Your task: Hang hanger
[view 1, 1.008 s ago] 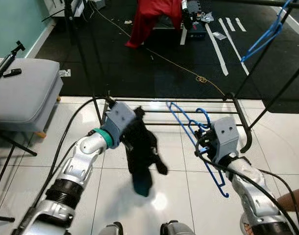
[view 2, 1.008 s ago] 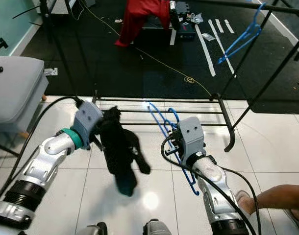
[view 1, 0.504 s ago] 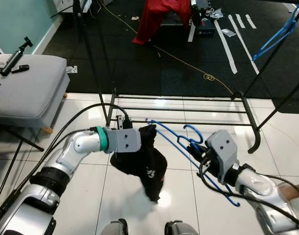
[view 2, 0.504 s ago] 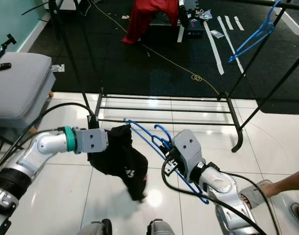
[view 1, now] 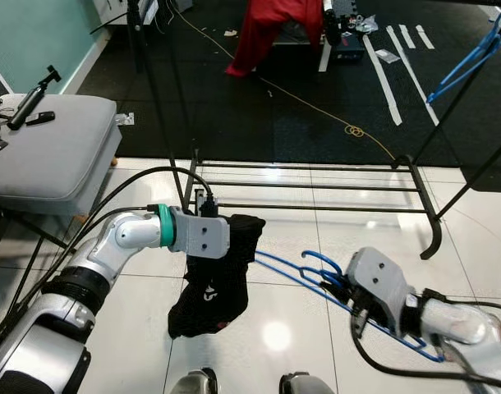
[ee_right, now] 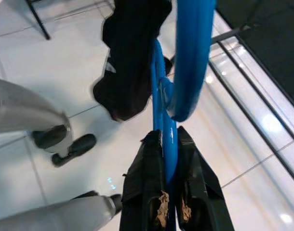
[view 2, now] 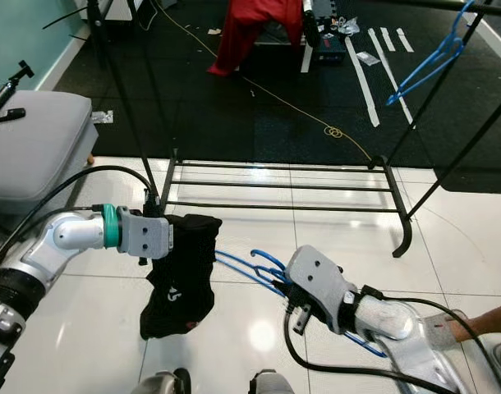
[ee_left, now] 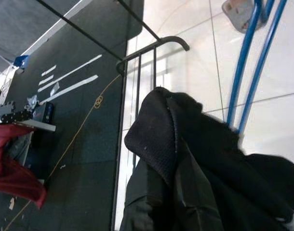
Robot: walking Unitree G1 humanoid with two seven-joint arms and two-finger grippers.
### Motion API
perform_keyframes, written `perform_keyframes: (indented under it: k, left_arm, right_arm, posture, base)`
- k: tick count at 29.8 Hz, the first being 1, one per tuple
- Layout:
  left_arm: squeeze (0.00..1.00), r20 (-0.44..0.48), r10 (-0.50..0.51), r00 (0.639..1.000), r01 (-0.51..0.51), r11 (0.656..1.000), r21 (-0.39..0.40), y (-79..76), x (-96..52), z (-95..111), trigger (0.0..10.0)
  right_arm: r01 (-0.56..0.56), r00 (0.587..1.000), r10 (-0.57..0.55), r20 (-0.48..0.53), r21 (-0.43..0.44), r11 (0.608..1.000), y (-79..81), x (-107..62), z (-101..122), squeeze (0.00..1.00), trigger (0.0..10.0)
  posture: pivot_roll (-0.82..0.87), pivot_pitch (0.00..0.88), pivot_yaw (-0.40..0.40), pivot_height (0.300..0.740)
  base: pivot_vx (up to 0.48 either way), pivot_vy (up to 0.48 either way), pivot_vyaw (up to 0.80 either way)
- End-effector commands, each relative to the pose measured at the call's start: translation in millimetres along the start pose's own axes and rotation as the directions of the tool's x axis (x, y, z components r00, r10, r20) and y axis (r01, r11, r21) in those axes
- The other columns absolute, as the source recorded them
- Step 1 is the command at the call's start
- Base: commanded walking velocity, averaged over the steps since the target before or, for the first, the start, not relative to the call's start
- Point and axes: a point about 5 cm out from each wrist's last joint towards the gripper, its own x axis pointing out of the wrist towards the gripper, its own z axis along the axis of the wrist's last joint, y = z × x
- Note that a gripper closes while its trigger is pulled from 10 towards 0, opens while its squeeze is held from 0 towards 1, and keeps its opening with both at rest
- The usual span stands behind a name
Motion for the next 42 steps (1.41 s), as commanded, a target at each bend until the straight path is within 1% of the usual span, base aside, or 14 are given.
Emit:
perform_keyframes:
  k: [1,8,15,18,22,25,26,27,29,30,32,35,38,42]
  left_arm:
    - [0.00,0.004,-0.037,0.999,0.037,0.999,0.022,-0.1,-2.3,-1,10.0]
    - [0.00,-0.026,-0.060,0.998,0.059,0.998,-0.030,13.6,-4.5,-6,10.0]
    - [0.00,-0.020,-0.108,0.994,0.108,0.994,-0.012,24.5,-5.6,-4,10.0]
    - [0.00,0.007,-0.109,0.994,0.108,0.993,0.038,30.2,-8.4,1,10.0]
    - [0.00,0.017,-0.107,0.994,0.106,0.993,0.054,31.4,-8.7,2,10.0]
    - [0.00,0.046,-0.126,0.991,0.121,0.988,0.097,31.4,-6.3,7,10.0]
    - [0.00,0.072,-0.145,0.987,0.134,0.982,0.136,30.4,-3.9,11,10.0]
    - [0.00,0.072,-0.145,0.987,0.134,0.982,0.136,30.4,-3.9,11,10.0]
    - [0.00,0.097,-0.221,0.970,0.193,0.952,0.235,24.3,-1.8,18,10.0]
    - [0.00,0.097,-0.221,0.970,0.193,0.952,0.235,24.3,-1.8,18,10.0]
    - [0.00,0.077,-0.320,0.944,0.283,0.908,0.309,15.9,-4.5,18,10.0]
    - [0.00,0.069,-0.349,0.934,0.311,0.894,0.323,13.4,-5.9,17,10.0]
    - [0.00,0.038,-0.475,0.879,0.421,0.811,0.406,0.3,-15.9,14,10.0]
    - [0.00,0.040,-0.508,0.860,0.443,0.783,0.436,-4.3,-20.0,13,10.0]
  right_arm:
    - [-0.013,1.000,0.013,0.007,-0.004,1.000,-3.4,-11.6,6,0.00,10.0]
    - [-0.044,0.999,0.044,0.011,0.013,0.999,-12.1,-27.4,21,0.00,10.0]
    - [-0.138,0.989,0.140,-0.056,0.034,0.990,-10.7,-40.8,25,0.00,10.0]
    - [-0.201,0.974,0.207,-0.096,0.065,0.977,-8.4,-50.2,25,0.00,10.0]
    - [-0.213,0.971,0.220,-0.096,0.072,0.974,-7.8,-51.4,26,0.00,10.0]
    - [-0.257,0.960,0.264,-0.089,0.088,0.962,-4.5,-50.4,31,0.00,10.0]
    - [-0.283,0.952,0.292,-0.092,0.095,0.954,-2.2,-51.0,33,0.00,10.0]
    - [-0.283,0.952,0.292,-0.092,0.095,0.954,-2.2,-51.0,33,0.00,10.0]
    - [-0.313,0.938,0.324,-0.121,0.104,0.944,0.2,-53.8,34,0.00,10.0]
    - [-0.313,0.938,0.324,-0.121,0.104,0.944,0.2,-53.8,34,0.00,10.0]
    - [-0.314,0.928,0.328,-0.176,0.103,0.944,0.2,-59.7,30,0.00,10.0]
    - [-0.314,0.924,0.329,-0.194,0.103,0.944,0.2,-61.9,29,0.00,10.0]
    - [-0.309,0.917,0.324,-0.233,0.099,0.946,-0.8,-67.7,25,0.00,10.0]
    - [-0.311,0.914,0.327,-0.238,0.103,0.945,-0.3,-68.2,25,0.00,10.0]
  posture:
    - [-0.10,0.051,0.092,0.740]
    - [-0.11,0.073,0.085,0.740]
    - [-0.10,0.111,0.068,0.740]
    - [-0.10,0.116,0.070,0.740]
    - [-0.10,0.116,0.070,0.740]
    - [-0.10,0.121,0.076,0.740]
    - [-0.10,0.127,0.074,0.740]
    - [-0.10,0.127,0.074,0.740]
    - [-0.10,0.129,0.072,0.740]
    - [-0.10,0.129,0.072,0.740]
    - [-0.11,0.129,0.068,0.740]
    - [-0.11,0.129,0.068,0.740]
    - [-0.10,0.123,0.071,0.740]
    - [-0.10,0.122,0.071,0.740]
  base:
    - [0.000,0.000,0.00]
    - [0.000,0.000,0.00]
    - [0.000,0.000,0.00]
    - [0.000,0.000,0.00]
    - [0.000,0.000,0.00]
    - [0.000,0.000,0.00]
    - [0.000,0.000,0.00]
    - [0.000,0.000,0.00]
    - [0.000,0.000,0.00]
    - [0.000,0.000,0.00]
    - [0.000,0.000,0.00]
    - [0.000,0.000,0.00]
    - [0.000,0.000,0.00]
    - [0.000,0.000,0.00]
